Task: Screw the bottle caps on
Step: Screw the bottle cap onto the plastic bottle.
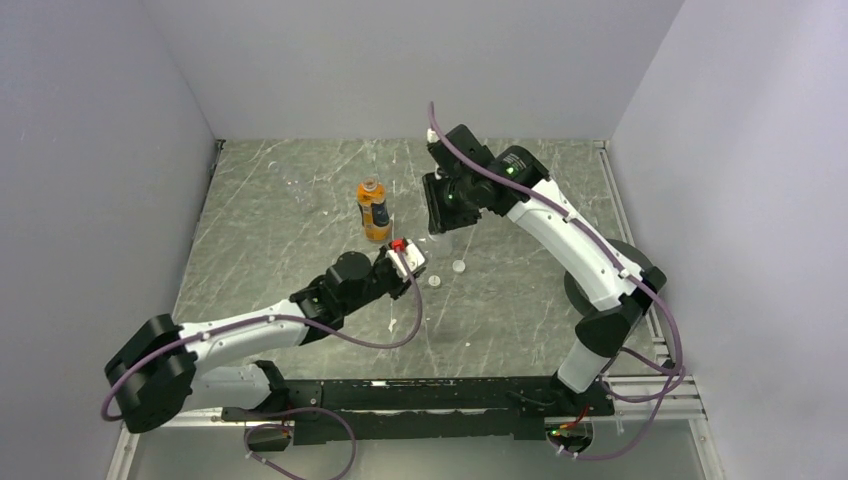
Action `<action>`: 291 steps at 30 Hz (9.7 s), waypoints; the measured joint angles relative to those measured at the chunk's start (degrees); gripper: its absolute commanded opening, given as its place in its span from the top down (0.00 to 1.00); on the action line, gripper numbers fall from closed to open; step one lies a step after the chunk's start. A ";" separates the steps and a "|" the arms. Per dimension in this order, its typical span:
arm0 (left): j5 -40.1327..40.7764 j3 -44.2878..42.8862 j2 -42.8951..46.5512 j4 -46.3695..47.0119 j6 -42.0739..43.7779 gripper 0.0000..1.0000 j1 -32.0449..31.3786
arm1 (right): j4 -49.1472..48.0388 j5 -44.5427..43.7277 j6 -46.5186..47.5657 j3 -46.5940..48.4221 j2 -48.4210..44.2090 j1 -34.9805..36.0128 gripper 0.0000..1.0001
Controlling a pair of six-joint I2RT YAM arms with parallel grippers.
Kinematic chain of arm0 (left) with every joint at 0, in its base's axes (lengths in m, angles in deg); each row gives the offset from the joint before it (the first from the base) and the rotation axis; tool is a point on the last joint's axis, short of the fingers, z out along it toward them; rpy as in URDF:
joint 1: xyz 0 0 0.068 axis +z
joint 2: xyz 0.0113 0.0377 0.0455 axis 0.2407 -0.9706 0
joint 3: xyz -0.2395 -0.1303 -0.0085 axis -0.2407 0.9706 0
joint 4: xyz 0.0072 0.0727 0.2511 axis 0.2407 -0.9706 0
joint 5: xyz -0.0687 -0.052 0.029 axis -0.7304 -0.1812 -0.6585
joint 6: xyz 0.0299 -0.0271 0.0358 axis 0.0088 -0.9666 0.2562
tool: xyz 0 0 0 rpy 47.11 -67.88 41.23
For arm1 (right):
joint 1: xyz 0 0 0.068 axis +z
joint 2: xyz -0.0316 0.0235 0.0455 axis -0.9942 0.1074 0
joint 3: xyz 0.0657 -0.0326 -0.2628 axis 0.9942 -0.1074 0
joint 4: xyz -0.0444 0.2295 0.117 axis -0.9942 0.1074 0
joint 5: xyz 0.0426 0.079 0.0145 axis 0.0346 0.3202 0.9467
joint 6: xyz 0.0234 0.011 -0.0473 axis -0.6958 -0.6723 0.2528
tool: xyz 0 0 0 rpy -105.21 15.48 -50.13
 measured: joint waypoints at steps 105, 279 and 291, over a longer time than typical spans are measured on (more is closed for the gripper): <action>-18.34 -10.08 8.59 -22.29 -8.72 1.00 15.19 | -10.08 -5.57 -5.79 6.25 2.01 4.09 0.75; -48.24 -18.23 5.90 -30.97 -11.04 1.00 18.21 | -24.72 27.23 6.95 -17.09 -18.56 -5.29 0.94; -23.19 -22.23 1.31 -33.40 -4.15 1.00 12.90 | -18.43 6.34 -3.41 -7.58 -8.83 -4.07 0.87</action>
